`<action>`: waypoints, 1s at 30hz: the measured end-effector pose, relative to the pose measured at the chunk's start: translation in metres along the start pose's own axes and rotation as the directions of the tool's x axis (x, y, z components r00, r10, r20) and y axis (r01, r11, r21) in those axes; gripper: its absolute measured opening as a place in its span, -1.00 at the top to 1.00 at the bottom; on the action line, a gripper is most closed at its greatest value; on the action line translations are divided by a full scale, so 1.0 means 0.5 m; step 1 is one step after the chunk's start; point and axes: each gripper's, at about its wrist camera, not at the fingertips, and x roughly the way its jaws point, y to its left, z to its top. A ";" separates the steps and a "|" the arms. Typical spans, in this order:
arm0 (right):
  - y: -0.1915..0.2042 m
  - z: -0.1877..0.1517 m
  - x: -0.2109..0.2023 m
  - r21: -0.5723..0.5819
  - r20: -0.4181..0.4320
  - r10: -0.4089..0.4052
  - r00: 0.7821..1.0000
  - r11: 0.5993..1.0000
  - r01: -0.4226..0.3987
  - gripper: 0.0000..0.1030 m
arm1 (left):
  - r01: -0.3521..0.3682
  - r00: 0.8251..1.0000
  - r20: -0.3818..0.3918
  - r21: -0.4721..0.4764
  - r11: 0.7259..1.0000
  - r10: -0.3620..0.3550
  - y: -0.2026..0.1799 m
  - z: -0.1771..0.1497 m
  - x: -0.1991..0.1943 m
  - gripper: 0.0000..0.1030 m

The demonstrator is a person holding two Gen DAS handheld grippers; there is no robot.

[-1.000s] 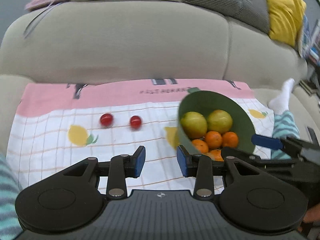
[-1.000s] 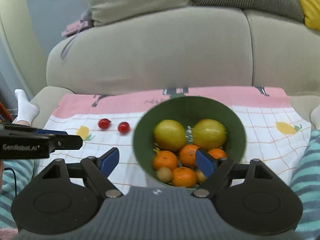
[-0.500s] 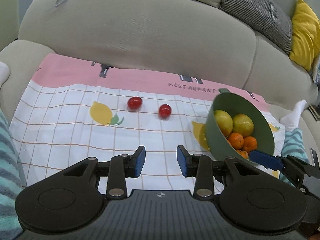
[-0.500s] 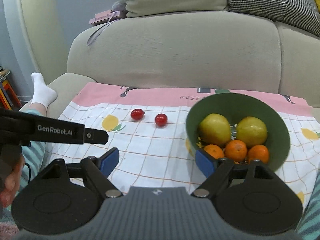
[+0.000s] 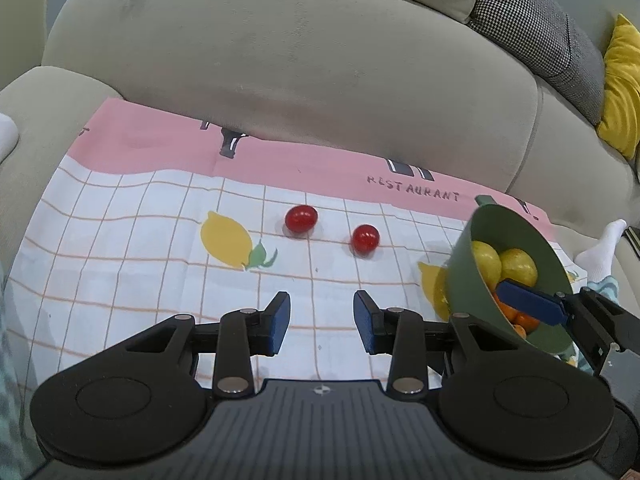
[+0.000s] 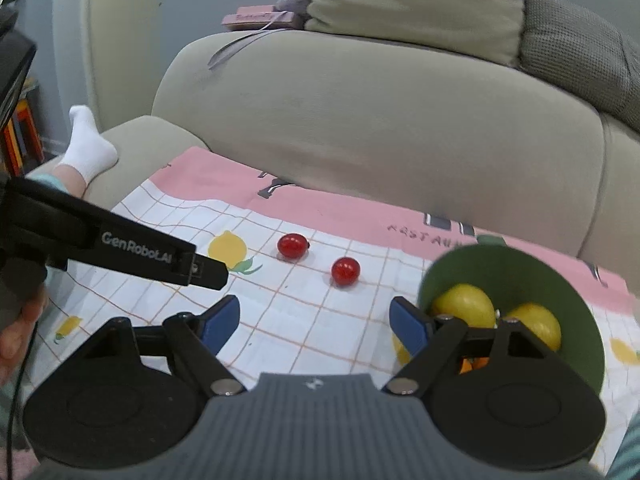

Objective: Organize fruits
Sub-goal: 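Withdraw both tools from the colander toward the cherry tomatoes, then grasp a red cherry tomato with the right tool while the left tool grasps the other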

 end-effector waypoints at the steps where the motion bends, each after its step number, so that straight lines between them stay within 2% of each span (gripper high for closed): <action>1: 0.002 0.003 0.008 -0.011 0.001 -0.002 1.000 1.000 0.002 -0.49 | -0.002 1.000 0.001 0.001 1.000 0.002 0.004 0.004 0.005 0.16; 14: 0.008 0.041 0.122 -0.062 -0.006 -0.002 1.000 0.998 0.002 -0.06 | 0.042 0.999 0.011 0.026 0.999 -0.043 0.034 0.060 0.091 0.16; 22: 0.014 0.042 0.196 -0.128 -0.034 -0.042 0.999 0.991 0.038 0.07 | 0.071 0.997 -0.020 0.028 0.997 -0.070 0.049 0.081 0.159 0.16; 30: 0.007 0.036 0.270 -0.147 -0.085 -0.102 0.991 0.985 0.089 0.09 | 0.024 0.999 -0.032 0.076 0.997 -0.022 0.051 0.087 0.228 0.16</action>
